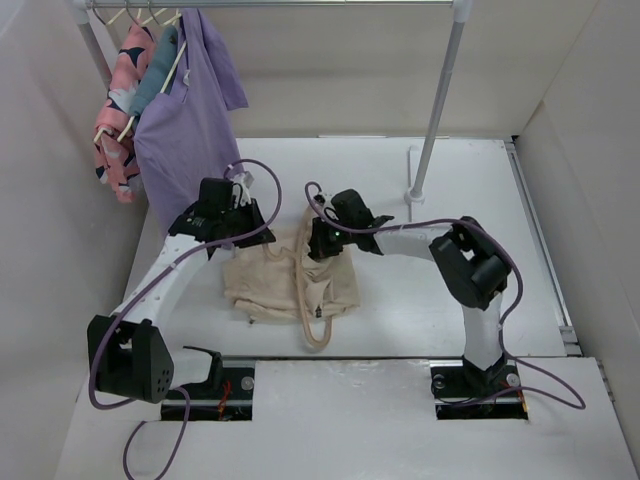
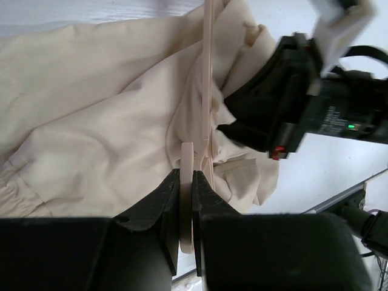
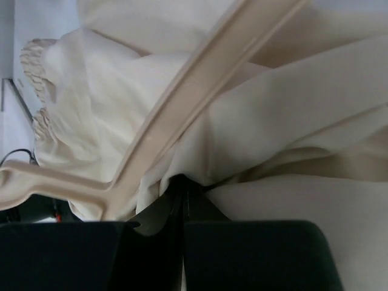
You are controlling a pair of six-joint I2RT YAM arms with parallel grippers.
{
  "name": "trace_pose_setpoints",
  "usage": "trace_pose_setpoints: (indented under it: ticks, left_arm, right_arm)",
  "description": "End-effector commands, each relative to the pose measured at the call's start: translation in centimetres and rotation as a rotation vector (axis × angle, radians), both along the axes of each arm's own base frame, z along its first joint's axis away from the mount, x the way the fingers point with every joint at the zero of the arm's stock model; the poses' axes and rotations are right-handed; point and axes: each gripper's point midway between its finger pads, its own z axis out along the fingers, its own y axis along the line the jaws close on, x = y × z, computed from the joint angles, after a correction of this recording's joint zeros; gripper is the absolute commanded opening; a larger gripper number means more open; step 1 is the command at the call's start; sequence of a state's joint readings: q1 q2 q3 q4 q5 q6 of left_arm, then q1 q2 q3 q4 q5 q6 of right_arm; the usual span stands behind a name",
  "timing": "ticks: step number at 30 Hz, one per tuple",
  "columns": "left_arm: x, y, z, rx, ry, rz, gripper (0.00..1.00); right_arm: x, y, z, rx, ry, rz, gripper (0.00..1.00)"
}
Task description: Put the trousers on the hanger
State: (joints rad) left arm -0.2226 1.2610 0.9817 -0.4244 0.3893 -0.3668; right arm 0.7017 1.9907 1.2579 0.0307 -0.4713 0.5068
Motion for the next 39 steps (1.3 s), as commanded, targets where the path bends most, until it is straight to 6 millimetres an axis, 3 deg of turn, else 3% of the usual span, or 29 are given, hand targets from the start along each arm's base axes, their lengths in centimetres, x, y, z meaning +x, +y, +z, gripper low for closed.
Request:
trace_pose_setpoints:
  ticks: [1, 5, 6, 8, 10, 13, 15, 16, 18, 19, 21, 22, 23, 24, 27, 29, 33, 36, 39]
  left_arm:
    - [1.0, -0.6, 2.4, -0.015, -0.068, -0.035, 0.0]
    - [2.0, -2.2, 4.9, -0.093, -0.1, -0.089, 0.0]
    - [1.4, -3.5, 5.5, -0.113, -0.107, -0.138, 0.0]
    - [0.9, -5.2, 6.2, -0.146, -0.121, -0.201, 0.0]
    - [1.1, -5.4, 6.5, -0.155, -0.13, -0.195, 0.0]
    - [1.2, -5.0, 5.2, -0.136, -0.1, -0.168, 0.0]
    - [1.2, -4.9, 4.7, -0.128, -0.093, -0.161, 0.0]
    - [1.3, -4.7, 4.6, -0.118, -0.095, -0.151, 0.0]
    - [1.5, -4.2, 4.3, -0.09, -0.092, -0.123, 0.0]
    - [1.5, -3.9, 4.0, -0.078, -0.084, -0.113, 0.0]
    - [1.7, -3.6, 4.1, -0.058, -0.093, -0.104, 0.0]
    - [1.7, -3.6, 4.1, -0.058, -0.093, -0.104, 0.0]
    - [1.7, -3.6, 4.4, -0.059, -0.094, -0.104, 0.0]
    - [1.7, -3.6, 4.4, -0.059, -0.094, -0.104, 0.0]
    - [1.9, -3.8, 4.6, -0.07, -0.089, -0.104, 0.0]
    - [2.2, -3.9, 4.9, -0.071, -0.094, -0.104, 0.0]
    - [2.6, -4.3, 5.2, -0.095, -0.06, -0.085, 0.0]
    - [2.6, -5.0, 5.7, -0.142, -0.042, -0.082, 0.0]
    - [2.7, -5.2, 5.9, -0.154, -0.034, -0.081, 0.0]
  right_arm:
    - [0.2, 3.0, 2.5, 0.159, -0.032, 0.028, 0.0]
    - [2.4, 4.1, 0.4, 0.153, -0.01, -0.047, 0.0]
    - [2.5, 4.0, -0.3, 0.142, 0.003, -0.067, 0.0]
    - [3.8, 4.4, -0.2, 0.153, 0.001, -0.12, 0.0]
    - [4.0, 4.7, 0.2, 0.163, 0.003, -0.126, 0.0]
    - [4.6, 3.7, 2.2, 0.186, -0.021, -0.144, 0.01]
    - [4.1, 2.5, 3.0, 0.185, -0.035, -0.148, 0.1]
    - [4.2, 1.9, 5.5, 0.208, -0.09, -0.142, 0.13]
    - [3.6, 0.8, 6.8, 0.199, -0.113, -0.126, 0.3]
    - [2.9, 0.2, 8.4, 0.208, -0.142, -0.117, 0.38]
    - [2.5, -0.9, 9.2, 0.196, -0.173, -0.111, 0.54]
    - [2.2, -2.1, 8.4, 0.168, -0.163, -0.128, 0.56]
    - [1.5, -2.7, 9.7, 0.175, -0.188, -0.122, 0.56]
    - [1.2, -3.3, 9.6, 0.159, -0.186, -0.14, 0.56]
    - [-0.1, -5.7, 7.9, 0.059, -0.182, -0.193, 0.52]
    - [-1.2, -6.1, 6.1, 0.031, -0.151, -0.181, 0.39]
    - [-3.7, -4.1, 3.0, 0.011, -0.072, -0.08, 0.2]
    - [-5.8, -1.4, 3.1, 0.101, -0.048, 0.059, 0.1]
    - [-7.1, 0.6, 1.9, 0.113, -0.02, 0.155, 0.05]
